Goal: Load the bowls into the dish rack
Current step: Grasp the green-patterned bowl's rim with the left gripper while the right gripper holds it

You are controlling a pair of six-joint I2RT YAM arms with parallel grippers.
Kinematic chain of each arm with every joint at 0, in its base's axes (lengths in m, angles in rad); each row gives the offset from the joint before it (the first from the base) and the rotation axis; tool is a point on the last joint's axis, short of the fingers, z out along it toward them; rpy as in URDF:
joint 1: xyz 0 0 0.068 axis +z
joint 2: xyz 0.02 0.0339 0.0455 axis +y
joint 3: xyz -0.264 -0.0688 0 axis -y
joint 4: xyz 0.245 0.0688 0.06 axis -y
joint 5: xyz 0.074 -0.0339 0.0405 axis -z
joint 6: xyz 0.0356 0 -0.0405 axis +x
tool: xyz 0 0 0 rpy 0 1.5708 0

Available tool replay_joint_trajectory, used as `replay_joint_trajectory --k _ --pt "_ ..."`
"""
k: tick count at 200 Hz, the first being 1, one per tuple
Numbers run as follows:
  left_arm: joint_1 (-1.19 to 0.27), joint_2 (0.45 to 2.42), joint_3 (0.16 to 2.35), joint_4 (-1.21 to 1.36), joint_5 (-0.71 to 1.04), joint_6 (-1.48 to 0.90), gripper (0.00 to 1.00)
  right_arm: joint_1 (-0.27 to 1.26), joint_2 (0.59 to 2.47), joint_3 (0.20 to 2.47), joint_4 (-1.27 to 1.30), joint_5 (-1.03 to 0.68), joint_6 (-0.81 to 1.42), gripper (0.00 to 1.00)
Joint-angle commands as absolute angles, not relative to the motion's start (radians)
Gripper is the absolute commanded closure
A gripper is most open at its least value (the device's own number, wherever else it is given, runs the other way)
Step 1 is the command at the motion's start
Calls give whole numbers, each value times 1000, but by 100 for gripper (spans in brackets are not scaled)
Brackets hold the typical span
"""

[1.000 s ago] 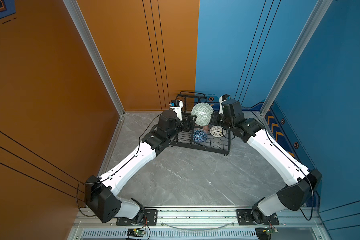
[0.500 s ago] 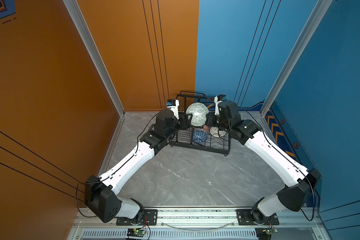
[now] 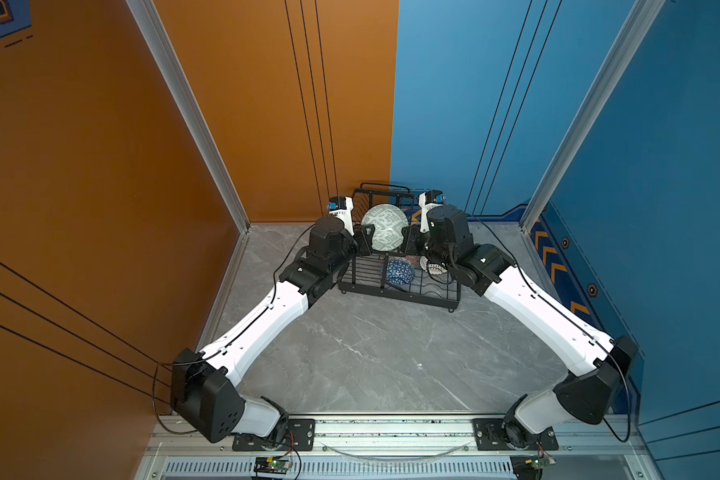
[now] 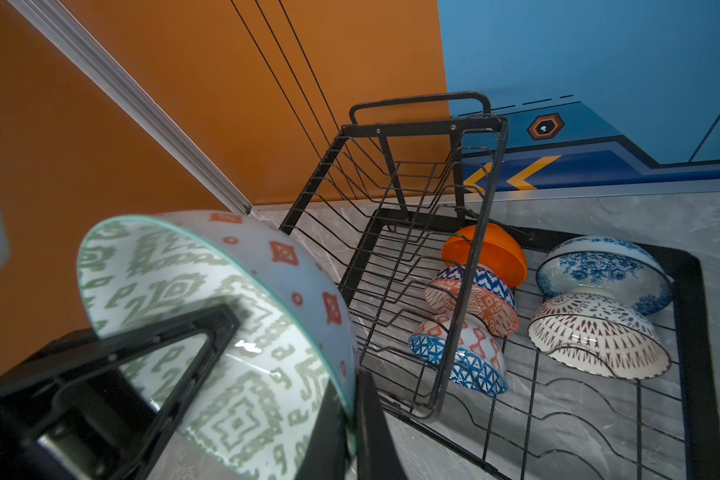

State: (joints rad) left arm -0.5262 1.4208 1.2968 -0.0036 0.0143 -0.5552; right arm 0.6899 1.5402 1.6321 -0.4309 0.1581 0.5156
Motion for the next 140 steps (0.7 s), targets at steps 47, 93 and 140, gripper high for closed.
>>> replay_joint_trajectory --k 47,93,140 --pt "-505 1393 1257 12 -40 -528 100 665 1506 1637 -351 155 572 68" --pt "-509 1331 1196 105 -286 -469 100 634 1462 1627 -293 50 726 34" --pt "-541 1319 1135 301 -519 -327 100 625 1502 1606 -98 -68 968 27"
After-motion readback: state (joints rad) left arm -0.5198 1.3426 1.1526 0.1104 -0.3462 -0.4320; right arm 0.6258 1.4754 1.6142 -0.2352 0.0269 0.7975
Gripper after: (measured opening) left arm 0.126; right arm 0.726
